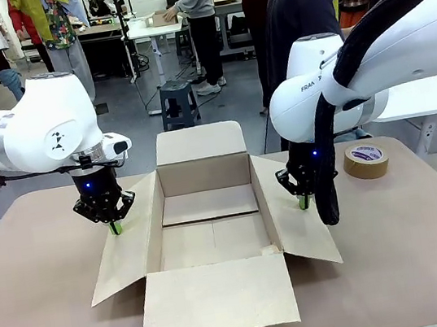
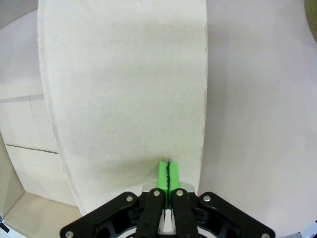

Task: Wrap the clocks to prevent damage.
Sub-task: Once the human has placed the objects inside and stepped back, release both hands from the side flaps of the Package Box.

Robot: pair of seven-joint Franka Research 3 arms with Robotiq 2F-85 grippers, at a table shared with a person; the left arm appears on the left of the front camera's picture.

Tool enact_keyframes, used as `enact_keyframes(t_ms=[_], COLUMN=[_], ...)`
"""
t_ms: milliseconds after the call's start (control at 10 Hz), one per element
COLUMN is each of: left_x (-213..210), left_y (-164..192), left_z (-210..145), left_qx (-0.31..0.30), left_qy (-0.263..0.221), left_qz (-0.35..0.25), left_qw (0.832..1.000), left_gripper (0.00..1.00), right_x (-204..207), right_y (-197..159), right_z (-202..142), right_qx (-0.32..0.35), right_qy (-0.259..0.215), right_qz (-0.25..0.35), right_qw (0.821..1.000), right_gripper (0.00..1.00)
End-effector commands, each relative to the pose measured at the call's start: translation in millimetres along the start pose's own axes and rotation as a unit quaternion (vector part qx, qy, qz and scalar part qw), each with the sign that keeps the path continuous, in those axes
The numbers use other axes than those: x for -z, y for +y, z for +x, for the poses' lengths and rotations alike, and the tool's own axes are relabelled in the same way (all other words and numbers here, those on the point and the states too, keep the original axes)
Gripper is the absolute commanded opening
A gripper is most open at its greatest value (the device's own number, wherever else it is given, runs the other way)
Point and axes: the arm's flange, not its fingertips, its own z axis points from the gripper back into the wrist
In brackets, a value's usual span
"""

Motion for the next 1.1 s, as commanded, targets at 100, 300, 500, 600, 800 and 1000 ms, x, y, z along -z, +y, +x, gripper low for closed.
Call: enact_keyframes(t_ms=[100,300,500,600,800,1000], left_x=[0.7,0.7,0.7,0.7,0.7,0.7], left_y=[1.1,1.1,1.1,1.1,1.1,1.1], left_z=[-0.9,-0.9,-0.9,-0.9,-0.9,-0.9], left_qx=[-0.001,-0.001,-0.001,-0.001,-0.001,-0.001], left_qy=[0.002,0.002,0.002,0.002,0.002,0.002], left_qz=[0.008,0.008,0.008,0.008,0.008,0.008], left_qw=[1.000,1.000,1.000,1.000,1.000,1.000], left_gripper=[0.00,0.00,0.00,0.00,0.00,0.00], right_x=[1.3,1.3,1.3,1.3,1.3,1.3], right_y=[-0.5,-0.5,-0.5,-0.5,-0.5,-0.5], right_z=[-0.1,-0.1,-0.1,-0.1,-0.1,-0.1], right_qx=[0.001,0.001,0.001,0.001,0.001,0.001], right_qy=[0.001,0.001,0.001,0.001,0.001,0.001], right_qz=[0.000,0.000,0.000,0.000,0.000,0.000], right_qw=[1.000,1.000,1.000,1.000,1.000,1.000], right_gripper=[0.01,0.01,0.01,0.01,0.01,0.01])
